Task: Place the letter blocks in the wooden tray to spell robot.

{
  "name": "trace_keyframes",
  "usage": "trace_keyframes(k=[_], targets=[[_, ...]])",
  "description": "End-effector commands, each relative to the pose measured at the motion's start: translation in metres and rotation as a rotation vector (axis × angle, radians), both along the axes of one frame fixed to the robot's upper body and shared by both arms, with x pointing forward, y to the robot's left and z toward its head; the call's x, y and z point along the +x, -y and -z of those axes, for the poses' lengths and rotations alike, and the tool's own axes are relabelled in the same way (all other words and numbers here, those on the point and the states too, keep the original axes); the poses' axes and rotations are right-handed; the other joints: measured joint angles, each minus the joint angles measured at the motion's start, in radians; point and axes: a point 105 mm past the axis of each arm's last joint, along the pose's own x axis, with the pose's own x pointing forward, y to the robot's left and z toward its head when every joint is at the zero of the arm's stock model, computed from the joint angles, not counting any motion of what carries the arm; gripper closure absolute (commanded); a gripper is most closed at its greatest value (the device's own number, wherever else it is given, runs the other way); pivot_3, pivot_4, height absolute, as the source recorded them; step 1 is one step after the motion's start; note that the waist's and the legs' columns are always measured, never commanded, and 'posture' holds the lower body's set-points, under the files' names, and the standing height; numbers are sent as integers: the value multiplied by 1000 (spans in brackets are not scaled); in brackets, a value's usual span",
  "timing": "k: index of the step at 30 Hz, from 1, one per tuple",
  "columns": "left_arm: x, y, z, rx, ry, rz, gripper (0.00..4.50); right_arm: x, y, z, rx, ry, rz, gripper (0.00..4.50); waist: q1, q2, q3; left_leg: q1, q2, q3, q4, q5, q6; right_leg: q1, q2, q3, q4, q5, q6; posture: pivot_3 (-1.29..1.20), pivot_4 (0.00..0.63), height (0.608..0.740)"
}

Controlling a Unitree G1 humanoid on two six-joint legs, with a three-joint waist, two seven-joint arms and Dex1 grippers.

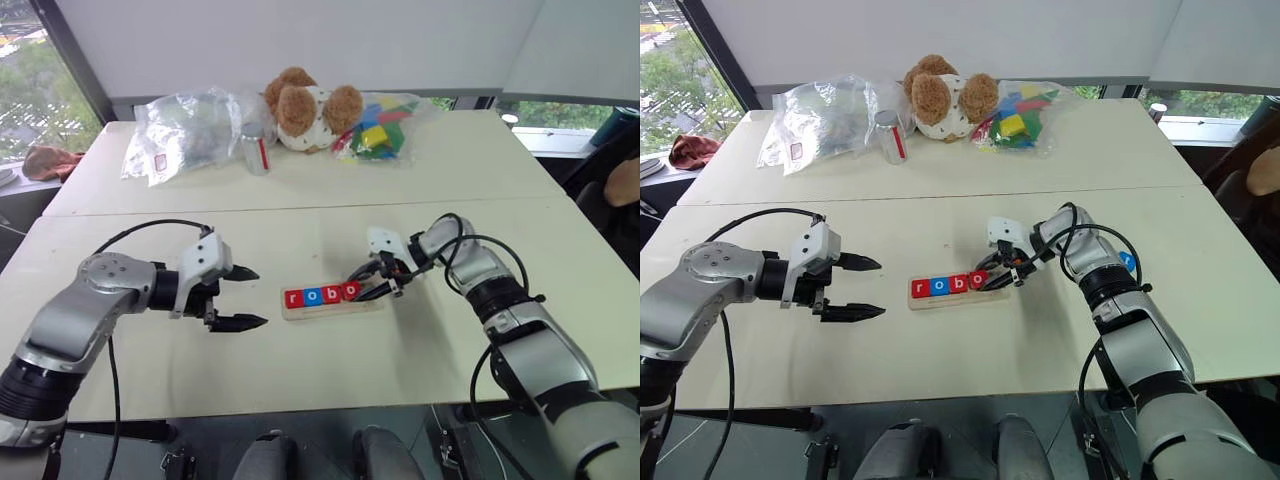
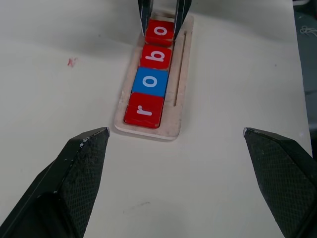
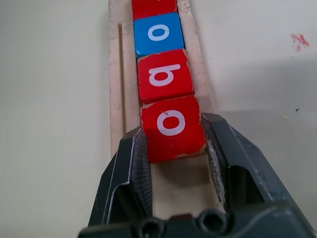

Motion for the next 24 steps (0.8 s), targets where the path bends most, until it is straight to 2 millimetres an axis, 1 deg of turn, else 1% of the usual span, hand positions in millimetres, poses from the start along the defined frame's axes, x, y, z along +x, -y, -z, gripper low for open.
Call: trace_keyframes(k=[1, 19, 21, 22, 24], targets=[[-1, 2, -10, -15, 42, 4, 0, 5, -6, -12, 14, 41, -15, 3375, 0, 0, 0, 0, 0, 0, 0, 0, 0, 0, 0, 0, 0, 0, 0, 0, 150, 740], [3, 1, -6, -16, 54, -12, 0, -3, -10, -7, 36, 9, -29, 3375, 0, 0, 0, 0, 0, 0, 0, 0, 0, 0, 0, 0, 0, 0, 0, 0, 150, 740], [4, 1, -6, -16, 56, -14, 0, -3, -12, -8, 47, 16, -21, 2349, 0, 0, 0, 0, 0, 0, 0, 0, 0, 0, 0, 0, 0, 0, 0, 0, 150, 740], [4, 1, -6, -15, 56, -14, 0, -3, -12, -9, 49, 15, -22, 2045, 0, 0, 0, 0, 0, 0, 0, 0, 0, 0, 0, 0, 0, 0, 0, 0, 150, 740], [5, 0, -5, -15, 57, -16, 0, -4, -14, -11, 56, 18, -24, 891, 0, 0, 0, 0, 0, 0, 0, 0, 0, 0, 0, 0, 0, 0, 0, 0, 150, 740]])
